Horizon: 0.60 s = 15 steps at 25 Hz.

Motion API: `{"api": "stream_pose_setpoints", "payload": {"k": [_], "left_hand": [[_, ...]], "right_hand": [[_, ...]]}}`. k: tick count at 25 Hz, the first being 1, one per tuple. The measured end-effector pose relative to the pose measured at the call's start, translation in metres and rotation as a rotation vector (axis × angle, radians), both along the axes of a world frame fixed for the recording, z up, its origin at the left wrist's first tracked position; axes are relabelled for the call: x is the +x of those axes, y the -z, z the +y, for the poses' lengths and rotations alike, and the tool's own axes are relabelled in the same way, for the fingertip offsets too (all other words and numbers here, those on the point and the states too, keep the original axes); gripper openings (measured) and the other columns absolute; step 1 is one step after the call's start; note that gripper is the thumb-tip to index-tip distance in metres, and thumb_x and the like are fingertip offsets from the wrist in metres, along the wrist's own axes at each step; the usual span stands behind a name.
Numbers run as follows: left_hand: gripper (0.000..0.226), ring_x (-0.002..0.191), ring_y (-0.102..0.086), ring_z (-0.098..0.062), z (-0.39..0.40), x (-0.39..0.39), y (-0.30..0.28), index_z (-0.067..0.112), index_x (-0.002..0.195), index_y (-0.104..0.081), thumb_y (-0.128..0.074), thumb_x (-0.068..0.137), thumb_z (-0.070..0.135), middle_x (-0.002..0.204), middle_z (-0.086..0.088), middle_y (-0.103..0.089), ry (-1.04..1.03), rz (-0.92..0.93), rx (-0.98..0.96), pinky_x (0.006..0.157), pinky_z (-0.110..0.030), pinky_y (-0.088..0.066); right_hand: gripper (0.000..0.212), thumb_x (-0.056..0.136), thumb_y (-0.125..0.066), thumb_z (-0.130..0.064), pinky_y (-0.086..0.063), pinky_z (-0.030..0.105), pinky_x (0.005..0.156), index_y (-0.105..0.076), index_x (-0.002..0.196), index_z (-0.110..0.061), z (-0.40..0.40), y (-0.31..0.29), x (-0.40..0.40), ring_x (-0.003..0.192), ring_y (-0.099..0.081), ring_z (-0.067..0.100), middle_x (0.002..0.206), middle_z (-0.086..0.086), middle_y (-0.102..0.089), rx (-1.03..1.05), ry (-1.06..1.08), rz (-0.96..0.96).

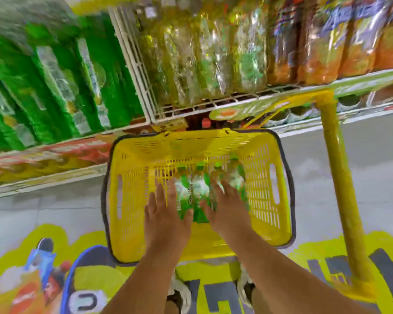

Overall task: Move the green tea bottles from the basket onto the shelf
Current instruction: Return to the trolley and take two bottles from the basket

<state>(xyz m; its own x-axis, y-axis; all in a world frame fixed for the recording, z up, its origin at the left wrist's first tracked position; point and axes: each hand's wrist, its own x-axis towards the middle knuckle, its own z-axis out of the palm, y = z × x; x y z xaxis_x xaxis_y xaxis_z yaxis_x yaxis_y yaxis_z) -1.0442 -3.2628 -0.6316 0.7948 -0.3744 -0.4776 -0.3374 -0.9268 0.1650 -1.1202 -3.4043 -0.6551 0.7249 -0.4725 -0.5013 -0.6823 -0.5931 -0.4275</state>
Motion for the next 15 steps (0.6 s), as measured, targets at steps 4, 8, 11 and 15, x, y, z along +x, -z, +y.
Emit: {"api": "stream_pose_setpoints", "payload": {"k": [4,8,11,15], "left_hand": [[0.090,0.155,0.003,-0.025,0.004,0.000,0.041,0.034,0.156,0.020,-0.040,0.097,0.062,0.168,0.000,0.014,-0.036,0.063,0.023,0.124,-0.041,-0.010],[0.095,0.154,-0.010,-0.026,0.006,0.003,0.076,0.028,0.159,0.010,-0.052,0.094,0.060,0.169,-0.002,0.000,-0.145,0.169,-0.026,0.121,-0.039,-0.020],[0.093,0.147,-0.033,-0.027,0.002,0.010,0.097,0.022,0.161,-0.007,-0.060,0.092,0.056,0.164,-0.006,-0.028,-0.331,0.334,-0.079,0.113,-0.039,-0.036],[0.069,0.121,-0.058,-0.024,-0.006,0.026,0.115,0.019,0.147,-0.041,-0.070,0.089,0.045,0.137,-0.005,-0.059,-0.390,0.385,-0.082,0.086,-0.026,-0.045]], "right_hand": [[0.078,0.098,-0.051,-0.058,-0.039,0.040,0.112,-0.021,0.162,-0.026,0.007,0.046,-0.004,0.145,-0.036,0.029,0.159,0.007,-0.037,0.105,0.068,0.054],[0.083,0.095,-0.056,-0.058,-0.048,0.040,0.106,-0.022,0.161,-0.020,0.016,0.075,0.010,0.138,-0.048,0.028,0.153,0.009,-0.044,0.253,0.201,0.099],[0.054,0.094,-0.064,-0.049,-0.051,0.031,0.077,-0.053,0.131,-0.011,0.023,0.085,0.027,0.107,-0.064,0.024,0.115,0.007,-0.060,0.319,0.338,0.133],[0.032,0.090,-0.069,-0.034,-0.037,0.023,0.047,-0.060,0.112,-0.013,0.023,0.094,0.044,0.065,-0.058,0.011,0.084,-0.002,-0.065,0.311,0.539,0.110]]}}
